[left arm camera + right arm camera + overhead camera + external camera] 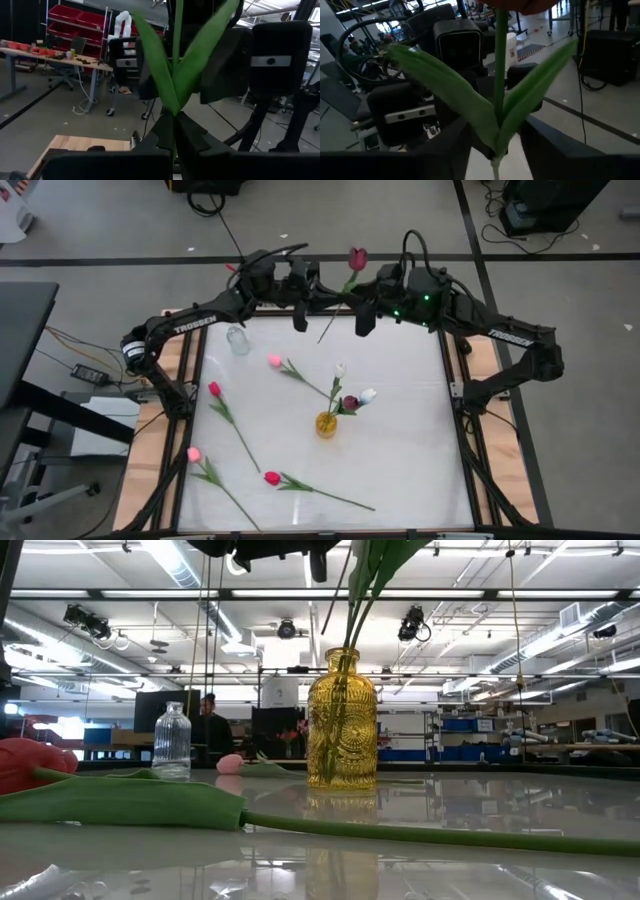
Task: Sort flowers into vase by color
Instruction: Put the dark red tulip into the yellow flower vase
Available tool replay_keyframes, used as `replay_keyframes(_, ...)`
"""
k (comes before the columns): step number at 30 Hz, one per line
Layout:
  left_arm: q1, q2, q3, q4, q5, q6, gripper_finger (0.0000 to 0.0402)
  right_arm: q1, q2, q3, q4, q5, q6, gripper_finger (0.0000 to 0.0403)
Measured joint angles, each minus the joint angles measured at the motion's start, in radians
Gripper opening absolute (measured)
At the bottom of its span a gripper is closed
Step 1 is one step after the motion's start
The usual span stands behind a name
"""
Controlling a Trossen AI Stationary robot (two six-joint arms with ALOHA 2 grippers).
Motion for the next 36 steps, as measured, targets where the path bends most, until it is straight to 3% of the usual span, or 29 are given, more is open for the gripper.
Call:
replay_keyframes(8, 0.001, 0.0, 0.0, -0.012, 0.009, -0.047, 0.0026, -0.001, 0.0, 0.0, -0.009, -0.017, -0.059, 0.0018)
replay_keyframes(13, 0.017, -0.015, 0.0, -0.083, 0.023, -0.05, 0.0091, 0.007, -0.005, 0.0, -0.057, 0.049, -0.101, 0.0011)
replay_keyframes(18, 0.088, -0.095, 0.0, -0.31, 0.028, -0.025, 0.0151, 0.049, -0.038, 0.0, -0.151, 0.183, -0.131, 0.0009)
replay_keyframes(20, 0.106, -0.138, -0.001, -0.412, 0.021, 0.026, 0.0162, 0.073, -0.053, 0.0, -0.165, 0.153, -0.136, 0.0009)
replay_keyframes(26, 0.09, -0.259, 0.0, -0.602, -0.061, 0.119, 0.0161, 0.192, -0.061, 0.0, -0.099, -0.1, -0.297, 0.0008)
replay_keyframes(36, -0.014, -0.32, 0.0, -0.724, -0.23, 0.119, 0.0155, 0.309, 0.022, 0.002, 0.117, -0.245, -0.356, 0.0008)
